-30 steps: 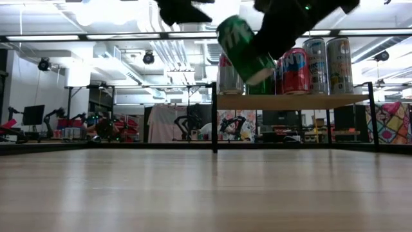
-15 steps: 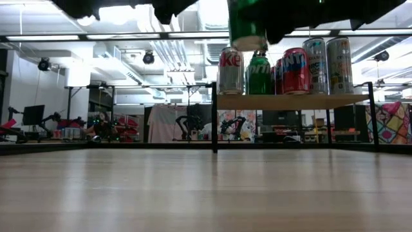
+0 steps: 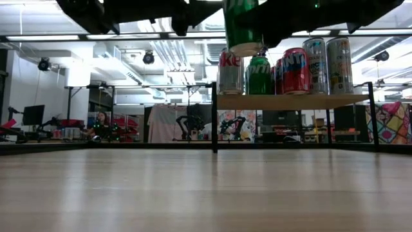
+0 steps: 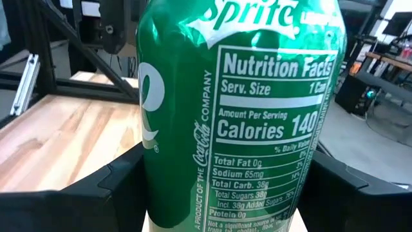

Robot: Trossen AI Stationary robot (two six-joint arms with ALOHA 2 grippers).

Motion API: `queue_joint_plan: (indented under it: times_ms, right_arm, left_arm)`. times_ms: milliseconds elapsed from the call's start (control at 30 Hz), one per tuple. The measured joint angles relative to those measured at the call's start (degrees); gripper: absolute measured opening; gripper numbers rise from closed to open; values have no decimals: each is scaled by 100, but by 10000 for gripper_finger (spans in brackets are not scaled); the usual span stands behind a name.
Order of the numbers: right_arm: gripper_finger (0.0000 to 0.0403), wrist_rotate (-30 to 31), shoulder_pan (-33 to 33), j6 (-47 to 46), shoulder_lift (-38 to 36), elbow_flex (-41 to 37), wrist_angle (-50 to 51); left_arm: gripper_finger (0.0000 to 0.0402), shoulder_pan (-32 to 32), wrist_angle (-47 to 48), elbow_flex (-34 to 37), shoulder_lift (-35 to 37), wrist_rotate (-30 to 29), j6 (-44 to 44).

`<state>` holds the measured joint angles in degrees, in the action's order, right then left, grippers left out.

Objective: Place canned beverage on shelf
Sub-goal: Put the green soda can on the shelf aligned in front of the other green soda can

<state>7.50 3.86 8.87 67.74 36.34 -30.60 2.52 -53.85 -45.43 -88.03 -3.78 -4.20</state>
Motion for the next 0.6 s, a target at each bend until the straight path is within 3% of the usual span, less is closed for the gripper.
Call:
queue_joint_plan:
  times_ms: [267,600]
  right_arm:
    - [284,0,-2,81,-1,0,-69]
    - [284,2,0,145,83,-2,-153]
  left_arm:
    - [314,0,-34,-63,-99,25,-123]
    - [314,-3,-511,-295,-757,16,-52]
